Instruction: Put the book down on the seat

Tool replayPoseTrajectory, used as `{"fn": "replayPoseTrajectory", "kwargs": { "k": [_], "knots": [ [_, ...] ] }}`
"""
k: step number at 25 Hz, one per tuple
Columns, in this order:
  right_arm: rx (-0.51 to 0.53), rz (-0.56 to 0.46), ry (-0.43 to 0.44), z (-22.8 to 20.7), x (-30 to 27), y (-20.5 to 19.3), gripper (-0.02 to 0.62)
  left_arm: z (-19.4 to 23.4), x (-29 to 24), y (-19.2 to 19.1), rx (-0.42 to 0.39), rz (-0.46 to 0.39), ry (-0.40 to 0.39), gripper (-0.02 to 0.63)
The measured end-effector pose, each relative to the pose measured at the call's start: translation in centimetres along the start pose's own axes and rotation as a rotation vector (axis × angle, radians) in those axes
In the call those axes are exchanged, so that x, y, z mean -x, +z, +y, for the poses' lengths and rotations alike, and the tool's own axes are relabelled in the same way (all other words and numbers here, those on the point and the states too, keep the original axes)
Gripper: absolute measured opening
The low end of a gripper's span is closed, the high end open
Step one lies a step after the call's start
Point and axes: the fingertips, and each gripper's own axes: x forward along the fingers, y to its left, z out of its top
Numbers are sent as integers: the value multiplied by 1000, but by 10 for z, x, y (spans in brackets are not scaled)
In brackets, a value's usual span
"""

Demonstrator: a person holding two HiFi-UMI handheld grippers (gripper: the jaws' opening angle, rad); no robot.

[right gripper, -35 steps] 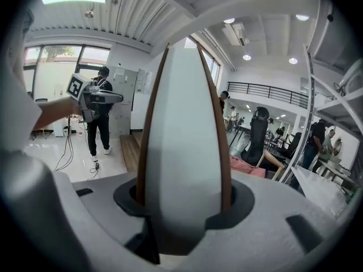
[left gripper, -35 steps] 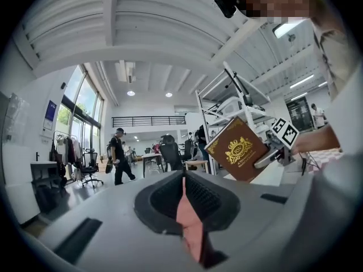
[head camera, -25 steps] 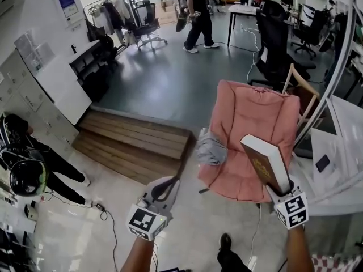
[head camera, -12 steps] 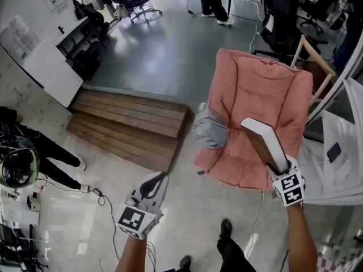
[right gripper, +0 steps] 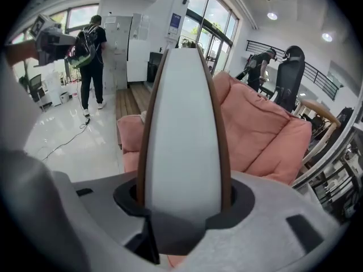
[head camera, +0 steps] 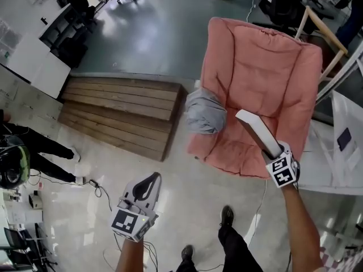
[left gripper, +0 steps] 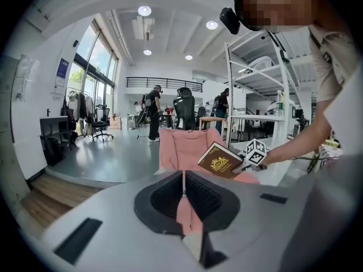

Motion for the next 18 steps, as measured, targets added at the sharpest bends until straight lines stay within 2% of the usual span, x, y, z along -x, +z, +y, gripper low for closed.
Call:
{"fn": "replayPoseTrajectory", "kwargs": {
  "k": [10, 18],
  "knots": [
    [75, 133, 3, 0, -102, -64, 216, 1, -44, -59, 53, 74, 17, 11],
    [193, 241, -41, -12, -168, -105, 221, -2, -76, -92, 74, 134, 43, 11]
  ]
}}
